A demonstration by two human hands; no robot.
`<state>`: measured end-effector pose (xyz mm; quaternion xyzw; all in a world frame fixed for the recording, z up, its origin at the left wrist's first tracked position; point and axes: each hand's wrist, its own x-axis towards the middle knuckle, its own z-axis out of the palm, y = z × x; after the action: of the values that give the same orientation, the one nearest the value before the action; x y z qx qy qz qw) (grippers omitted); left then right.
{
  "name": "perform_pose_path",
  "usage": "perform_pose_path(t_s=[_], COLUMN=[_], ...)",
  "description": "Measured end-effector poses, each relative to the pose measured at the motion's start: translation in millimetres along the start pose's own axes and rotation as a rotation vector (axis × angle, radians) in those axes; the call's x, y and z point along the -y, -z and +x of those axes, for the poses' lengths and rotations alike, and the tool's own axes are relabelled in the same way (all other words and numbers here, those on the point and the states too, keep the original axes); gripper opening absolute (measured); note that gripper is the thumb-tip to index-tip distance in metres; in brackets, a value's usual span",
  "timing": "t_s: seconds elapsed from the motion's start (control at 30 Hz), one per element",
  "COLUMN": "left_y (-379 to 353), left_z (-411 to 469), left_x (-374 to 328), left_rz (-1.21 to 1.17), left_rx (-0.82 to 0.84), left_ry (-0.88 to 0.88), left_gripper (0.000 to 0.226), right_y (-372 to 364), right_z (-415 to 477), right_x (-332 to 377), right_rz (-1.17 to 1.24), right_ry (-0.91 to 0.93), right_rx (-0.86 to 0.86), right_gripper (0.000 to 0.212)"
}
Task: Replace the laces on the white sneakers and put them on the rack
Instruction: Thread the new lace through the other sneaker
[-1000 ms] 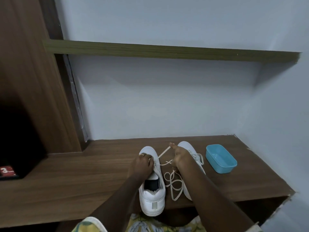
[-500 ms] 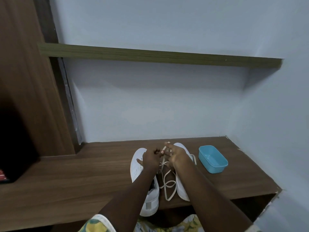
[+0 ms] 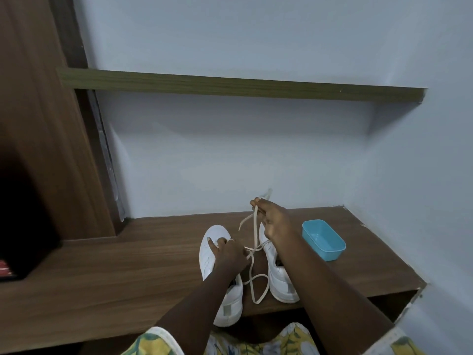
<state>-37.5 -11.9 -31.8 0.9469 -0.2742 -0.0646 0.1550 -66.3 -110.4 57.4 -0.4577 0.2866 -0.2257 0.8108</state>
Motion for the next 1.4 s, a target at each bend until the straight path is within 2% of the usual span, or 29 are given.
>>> perform_pose_path(t_s=[0.07,0.13,0.2,0.27,0.33,0.47,0.53,0.63,0.7,0.83,0.93,0.97,1.03,1.17,1.23,1.3,1.4], left_y=[14.9,27.4,34.8,34.9,32.2,20.0,17.0,12.2,8.6,8.4,9.8,10.4,14.4,37.7,50.5,54.5,49.3], left_z=[0.4,1.1,3.3,7.0,8.1,6.7,7.2,2.6,0.6,-0.3,-1.4,-0.8,0.5,7.8,9.8,13.7,18.6], left_x=[-14.2,-28.2,-34.1,-33.5,-32.7,-25.0,-21.8,-18.5,-15.5,-15.4,-13.7,-13.1,-13.3,-20.3,-25.0,-23.4,-13.6], left_rz=[-0.276,-0.723,-0.923,-0.934,-0.882,-0.627,-0.553,-0.327,-0.25,-0.161,-0.127,-0.151,-0.31,-0.972,-1.175,-1.189,-1.157], left_rx=[0.006,-0.067,-0.185,-0.245,-0.267,-0.185,-0.133,-0.045,-0.011,0.029,0.021,0.023,-0.003,-0.159,-0.109,-0.037,0.036], left_ry=[-0.047,-0.081,-0.065,-0.008,-0.005,0.079,0.067,0.047,0.061,0.059,0.075,0.075,0.062,0.105,0.078,0.042,0.06], left_gripper=[0.041,0.05,0.039,0.024,0.022,0.02,0.019,0.019,0.014,0.02,0.02,0.021,0.021,0.026,0.028,0.036,0.032], right_y=[0.2,0.7,1.7,2.6,4.8,7.6,8.4,10.3,11.3,12.5,15.2,15.7,17.7,20.6,20.4,19.1,16.5], right_z=[-5.0,-6.4,-8.6,-9.8,-10.4,-8.2,-7.2,-9.4,-10.7,-9.5,-6.9,-7.1,-4.9,-1.8,1.9,3.5,-0.9], right_x=[-2.1,-5.2,-6.7,-5.6,-3.5,0.7,1.8,6.7,10.2,8.8,5.7,5.7,6.3,0.9,-4.3,-6.6,-4.6], right_rz=[-0.023,-0.062,-0.069,-0.061,-0.094,-0.136,-0.121,-0.1,-0.097,-0.09,-0.091,-0.108,-0.181,-0.463,-0.604,-0.707,-0.86], right_ry=[0.02,0.028,0.02,0.017,-0.022,-0.04,-0.009,0.05,0.06,0.053,0.04,0.047,0.093,0.115,0.11,0.114,0.119], right_rx=[-0.004,-0.012,0.011,0.011,0.016,-0.014,-0.044,-0.078,-0.072,-0.077,-0.055,-0.044,-0.036,0.033,0.045,0.033,0.041], right_gripper=[0.011,0.012,0.005,0.012,0.007,0.013,0.005,0.023,0.02,0.022,0.006,0.002,0.011,0.019,0.011,0.005,0.003])
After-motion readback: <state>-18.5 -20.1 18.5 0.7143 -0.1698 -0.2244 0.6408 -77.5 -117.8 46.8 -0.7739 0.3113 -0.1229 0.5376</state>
